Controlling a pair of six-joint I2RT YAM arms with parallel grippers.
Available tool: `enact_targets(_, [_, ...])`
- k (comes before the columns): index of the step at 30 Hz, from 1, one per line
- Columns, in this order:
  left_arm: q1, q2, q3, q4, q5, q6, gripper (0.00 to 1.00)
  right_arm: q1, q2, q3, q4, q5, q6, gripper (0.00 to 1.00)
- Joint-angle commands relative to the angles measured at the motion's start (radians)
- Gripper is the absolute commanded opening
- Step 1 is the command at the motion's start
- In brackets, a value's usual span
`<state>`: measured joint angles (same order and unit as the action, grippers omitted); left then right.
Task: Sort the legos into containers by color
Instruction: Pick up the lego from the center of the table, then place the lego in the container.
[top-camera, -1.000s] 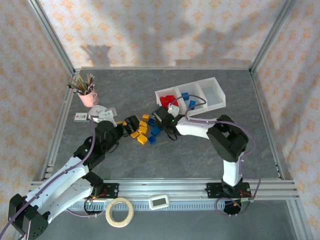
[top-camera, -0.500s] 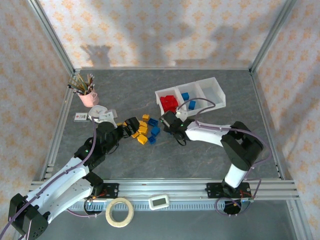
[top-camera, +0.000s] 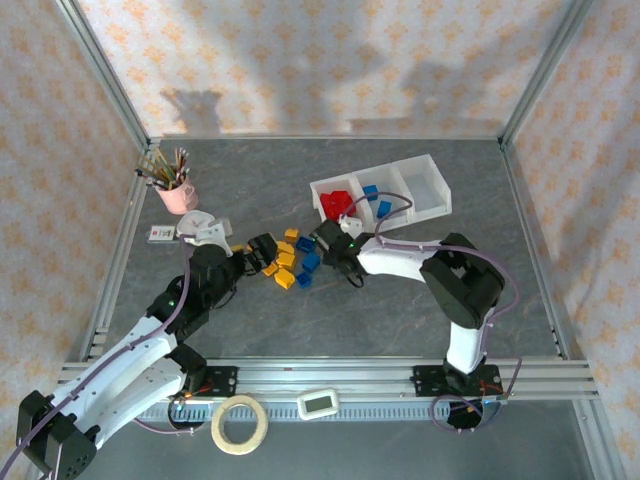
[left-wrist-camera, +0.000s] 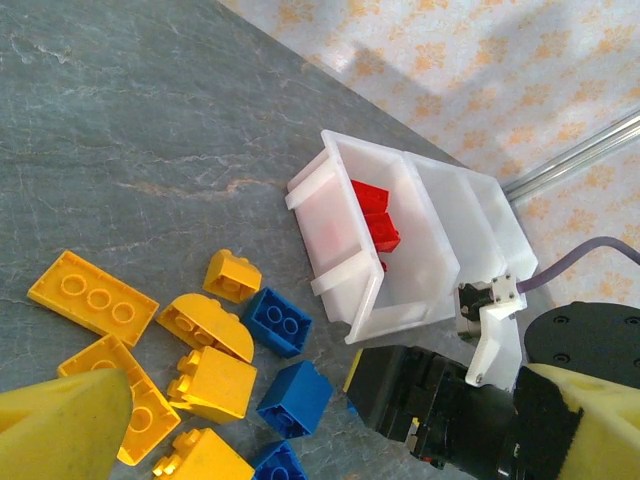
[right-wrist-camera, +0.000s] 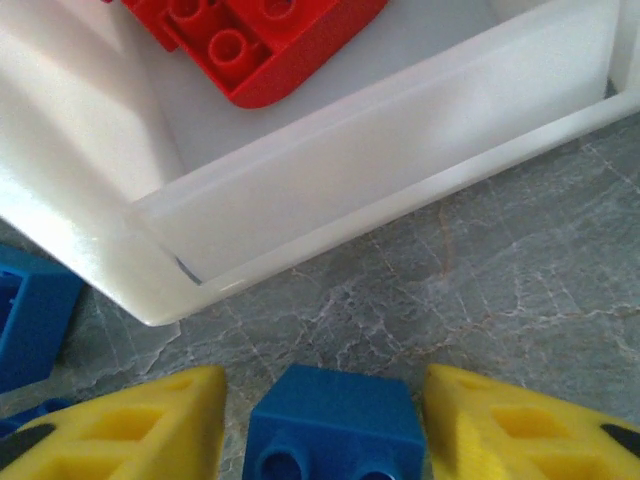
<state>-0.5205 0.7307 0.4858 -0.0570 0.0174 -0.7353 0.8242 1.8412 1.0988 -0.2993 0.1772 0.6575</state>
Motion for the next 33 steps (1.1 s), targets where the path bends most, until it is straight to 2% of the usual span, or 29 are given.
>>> enact_targets(1, [0.009,-0.009,-0.006,0.007,-0.014,0.001,0.99,0.001,-0.004,-0.006,-0.019,0.058,-0.03,0.47])
enact_targets(9, [0.009,-0.005,0.011,0.007,0.02,-0.01,0.99,0.003,-0.048,-0.024,-0.02,0.047,-0.085,0.26])
enact_targets(13, [0.009,-0.004,0.019,-0.001,0.035,-0.003,0.99,0.0,-0.129,-0.066,-0.019,0.059,-0.098,0.2])
enact_targets(19, [0.008,0.023,0.04,0.013,0.071,-0.003,0.99,-0.04,-0.276,-0.143,-0.02,0.041,-0.117,0.16])
enact_targets(24, [0.009,0.096,0.071,0.053,0.118,-0.001,0.99,-0.119,-0.378,-0.142,-0.056,0.035,-0.177,0.16])
enact_targets(29, [0.004,0.175,0.086,0.141,0.168,-0.021,0.99,-0.226,-0.413,-0.079,-0.077,0.03,-0.247,0.16])
enact_targets(33, [-0.004,0.251,0.118,0.182,0.186,-0.018,0.99,-0.313,-0.376,-0.004,-0.052,-0.017,-0.284,0.16])
